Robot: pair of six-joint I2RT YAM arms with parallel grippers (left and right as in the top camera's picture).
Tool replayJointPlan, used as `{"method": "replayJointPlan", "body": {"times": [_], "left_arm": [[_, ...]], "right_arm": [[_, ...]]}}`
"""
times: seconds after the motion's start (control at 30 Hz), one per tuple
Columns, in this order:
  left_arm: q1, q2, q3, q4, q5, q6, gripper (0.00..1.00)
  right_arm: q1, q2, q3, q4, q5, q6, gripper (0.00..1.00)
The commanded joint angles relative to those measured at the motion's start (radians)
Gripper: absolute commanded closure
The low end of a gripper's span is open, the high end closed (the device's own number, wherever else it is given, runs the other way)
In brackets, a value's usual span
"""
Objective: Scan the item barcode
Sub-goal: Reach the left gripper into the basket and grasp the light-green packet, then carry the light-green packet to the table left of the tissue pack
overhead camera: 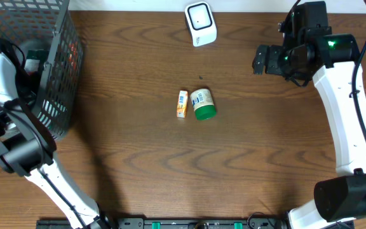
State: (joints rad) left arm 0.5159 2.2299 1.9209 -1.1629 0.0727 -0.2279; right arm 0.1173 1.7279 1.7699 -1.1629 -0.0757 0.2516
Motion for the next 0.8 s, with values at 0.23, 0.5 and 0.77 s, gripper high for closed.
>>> {"method": "replayJointPlan", "body": {"times": [0.23, 0.5, 0.77], "left_arm": [[0.002, -0.463, 0.008, 0.066, -0.001, -0.021, 0.83], [-0.083, -0.662, 0.007, -0.013, 0.153, -0.039, 0.78], [-0.368, -0.657, -0.080, -0.070, 0.170, -0.039, 0.78]], "right_arm": [[0.002, 0.004, 0.018, -0.001, -0.004, -0.010, 0.01], [0.002, 0.004, 0.018, -0.001, -0.004, -0.010, 0.01], [0.001, 0.004, 0.018, -0.001, -0.004, -0.010, 0.01]]}}
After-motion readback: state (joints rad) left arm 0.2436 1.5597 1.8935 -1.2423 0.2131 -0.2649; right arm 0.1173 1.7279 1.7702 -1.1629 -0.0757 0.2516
